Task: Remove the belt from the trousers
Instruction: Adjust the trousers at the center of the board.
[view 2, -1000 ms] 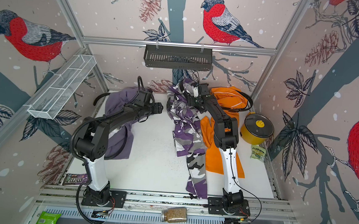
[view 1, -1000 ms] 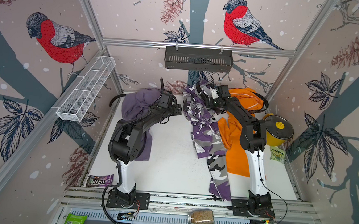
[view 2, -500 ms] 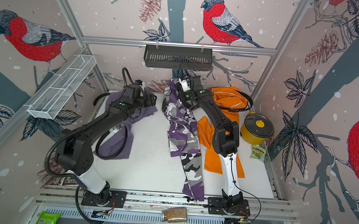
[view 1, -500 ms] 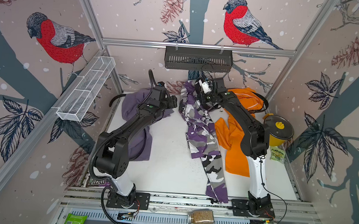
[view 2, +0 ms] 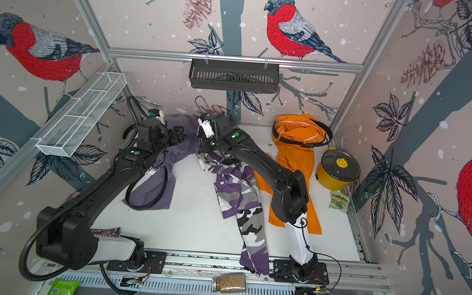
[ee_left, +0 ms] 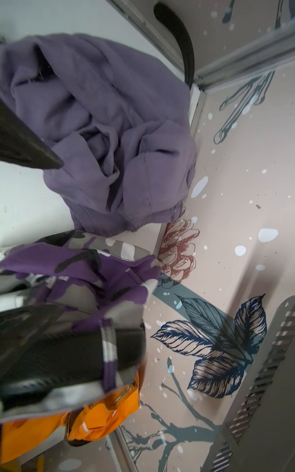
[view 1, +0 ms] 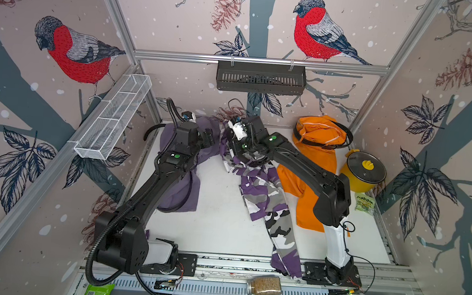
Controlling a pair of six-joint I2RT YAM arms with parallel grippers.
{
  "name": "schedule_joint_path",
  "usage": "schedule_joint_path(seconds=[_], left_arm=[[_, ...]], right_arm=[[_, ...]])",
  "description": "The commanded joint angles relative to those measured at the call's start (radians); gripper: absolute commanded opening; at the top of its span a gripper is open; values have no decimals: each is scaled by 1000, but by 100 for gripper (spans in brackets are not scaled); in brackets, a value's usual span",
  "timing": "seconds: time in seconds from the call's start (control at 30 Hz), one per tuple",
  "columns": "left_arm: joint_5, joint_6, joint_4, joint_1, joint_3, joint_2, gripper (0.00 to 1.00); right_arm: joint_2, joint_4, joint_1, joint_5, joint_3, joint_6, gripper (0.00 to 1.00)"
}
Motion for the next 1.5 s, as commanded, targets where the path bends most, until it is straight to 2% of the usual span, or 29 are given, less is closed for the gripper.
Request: schedule_joint_path(seconds=[0.0, 0.03, 0.13, 0.23, 0.3, 0.43, 0.6, 0.77, 0.87, 0.97, 1.03, 1.1, 1.17, 1.23, 1.37, 1.47], left_arm=[[-101, 25, 82, 3, -39, -46, 81], [-113, 30, 80, 4, -46, -56, 81], [-123, 37, 71, 10, -60, -70, 81], [-122, 41, 64, 10, -73, -78, 81], [-113, 37, 68, 10, -78, -84, 81], [-40, 34, 68, 10, -78, -89, 81], [99, 35, 45, 0, -75, -76, 82], [103, 95, -10, -126, -8, -34, 84], [96, 106, -70, -200, 58, 36, 86], [79, 117, -80, -226, 68, 96, 91], [48, 120, -84, -225, 62, 135, 90], [-21, 96, -121, -226, 70, 183, 81], [-106, 90, -191, -222, 98, 243, 68], [-129, 80, -253, -201, 120, 287, 59], [-110, 57, -224, -142, 68, 281, 51], [-112, 55, -203, -119, 50, 271, 49]], right_arm=[[28, 63, 39, -23, -35, 78, 35], [51, 32, 39, -40, -17, 75, 50], [23, 11, 39, -42, -41, 19, 69], [-100, 56, 29, -15, -169, -45, 83], [-163, 40, 10, -22, -212, -84, 88], [-284, -32, -41, -37, -278, -154, 93], [-427, -19, -120, 21, -444, -208, 100], [-487, 59, -234, 22, -616, -214, 100], [-482, 104, -257, 31, -658, -221, 99], [-457, 130, -257, 47, -662, -253, 99], [-445, 147, -254, 68, -662, -282, 99], [-447, 172, -252, 80, -672, -322, 100], [-458, 207, -247, 71, -693, -380, 100], [-468, 238, -235, 63, -719, -441, 99], [-459, 271, -212, -6, -749, -575, 100], [-427, 273, -177, -12, -751, -680, 100]])
